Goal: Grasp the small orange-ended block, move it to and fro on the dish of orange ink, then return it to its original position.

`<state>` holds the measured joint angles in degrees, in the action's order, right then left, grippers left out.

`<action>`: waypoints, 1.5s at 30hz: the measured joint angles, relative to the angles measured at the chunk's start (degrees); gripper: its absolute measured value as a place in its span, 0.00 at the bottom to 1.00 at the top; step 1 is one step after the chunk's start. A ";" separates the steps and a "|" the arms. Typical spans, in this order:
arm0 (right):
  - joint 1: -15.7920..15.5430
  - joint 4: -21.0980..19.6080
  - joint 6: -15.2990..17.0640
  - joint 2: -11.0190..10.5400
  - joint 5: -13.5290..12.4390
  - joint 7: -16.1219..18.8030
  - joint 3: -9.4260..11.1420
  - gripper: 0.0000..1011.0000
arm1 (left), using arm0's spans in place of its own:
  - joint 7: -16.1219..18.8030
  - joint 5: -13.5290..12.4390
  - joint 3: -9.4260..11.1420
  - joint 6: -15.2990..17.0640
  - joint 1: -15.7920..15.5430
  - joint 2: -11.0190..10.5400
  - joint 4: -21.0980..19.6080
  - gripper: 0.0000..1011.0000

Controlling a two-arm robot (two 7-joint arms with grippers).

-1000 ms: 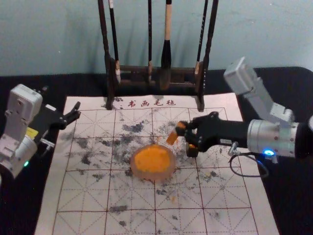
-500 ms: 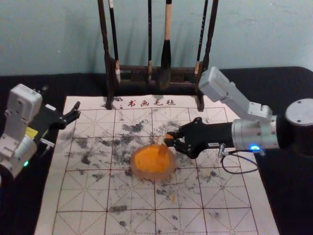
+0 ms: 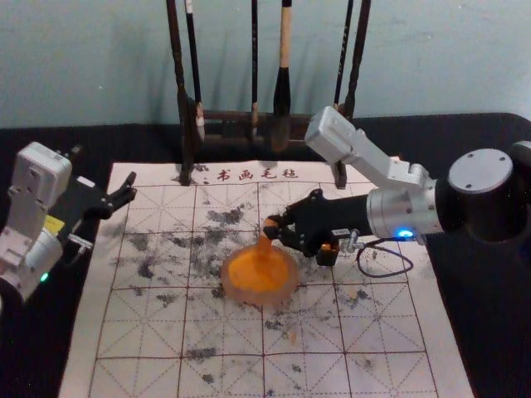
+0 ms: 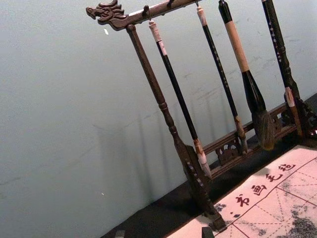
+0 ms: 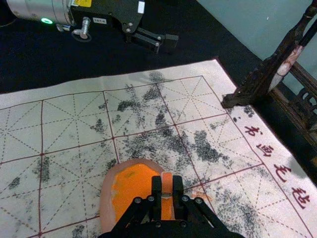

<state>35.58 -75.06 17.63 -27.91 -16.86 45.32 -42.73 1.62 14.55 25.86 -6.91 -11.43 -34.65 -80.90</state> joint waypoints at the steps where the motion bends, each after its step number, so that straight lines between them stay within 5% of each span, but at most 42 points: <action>1: 0.22 0.28 -0.02 0.16 0.05 -0.05 -0.18 0.10 | 0.00 0.00 0.00 0.00 0.00 0.00 0.00 0.99; 26: 2.64 1.10 0.39 0.54 -0.24 1.13 -3.55 0.10 | 0.00 0.00 0.00 0.00 0.00 0.00 0.00 0.99; 45: 3.13 1.35 1.55 0.59 0.11 0.11 -4.03 0.10 | 0.00 0.00 0.00 0.00 0.00 0.00 0.00 0.99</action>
<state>38.71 -73.71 19.18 -27.32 -16.75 45.43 -46.77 1.62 14.54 25.86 -6.91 -11.43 -34.65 -80.90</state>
